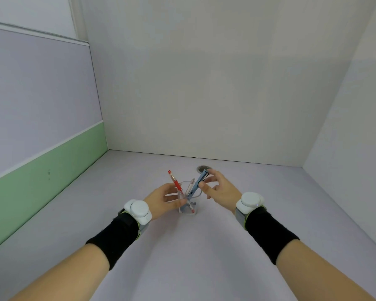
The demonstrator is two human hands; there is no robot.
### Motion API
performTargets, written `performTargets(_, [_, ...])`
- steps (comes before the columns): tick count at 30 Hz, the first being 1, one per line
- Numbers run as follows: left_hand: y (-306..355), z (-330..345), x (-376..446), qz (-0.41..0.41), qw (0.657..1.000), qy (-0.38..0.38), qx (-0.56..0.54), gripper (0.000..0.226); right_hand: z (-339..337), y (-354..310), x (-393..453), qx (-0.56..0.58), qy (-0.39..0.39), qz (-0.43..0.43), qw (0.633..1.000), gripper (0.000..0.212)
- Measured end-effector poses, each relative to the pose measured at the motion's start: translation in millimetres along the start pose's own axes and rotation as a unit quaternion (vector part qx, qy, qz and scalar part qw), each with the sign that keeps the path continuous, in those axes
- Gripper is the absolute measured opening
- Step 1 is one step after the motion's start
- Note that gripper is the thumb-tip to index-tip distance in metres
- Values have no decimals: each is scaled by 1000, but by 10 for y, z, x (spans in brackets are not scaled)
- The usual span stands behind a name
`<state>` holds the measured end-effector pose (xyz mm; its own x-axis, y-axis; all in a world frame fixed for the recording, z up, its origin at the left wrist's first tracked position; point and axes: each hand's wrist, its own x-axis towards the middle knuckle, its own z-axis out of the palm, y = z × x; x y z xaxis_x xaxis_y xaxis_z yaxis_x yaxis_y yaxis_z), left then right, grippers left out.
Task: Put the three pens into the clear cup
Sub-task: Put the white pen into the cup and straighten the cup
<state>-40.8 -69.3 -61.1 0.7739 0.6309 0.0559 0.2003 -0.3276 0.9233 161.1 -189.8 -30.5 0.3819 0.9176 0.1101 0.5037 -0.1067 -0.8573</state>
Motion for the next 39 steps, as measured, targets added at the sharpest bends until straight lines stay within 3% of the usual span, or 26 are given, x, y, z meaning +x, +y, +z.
performTargets(13, [-29,-7,24,6,1000,-21,-11,58,157,215,-60,-39,-55,8,998,76])
performTargets(17, [-46,-1,37,7,1000,-18,-23,56,202,263,-82,-74,-69,1,995,67])
performTargets(39, [30,-222,490,29,998,8,-46,51,168,243,488,-39,-42,-22,998,62])
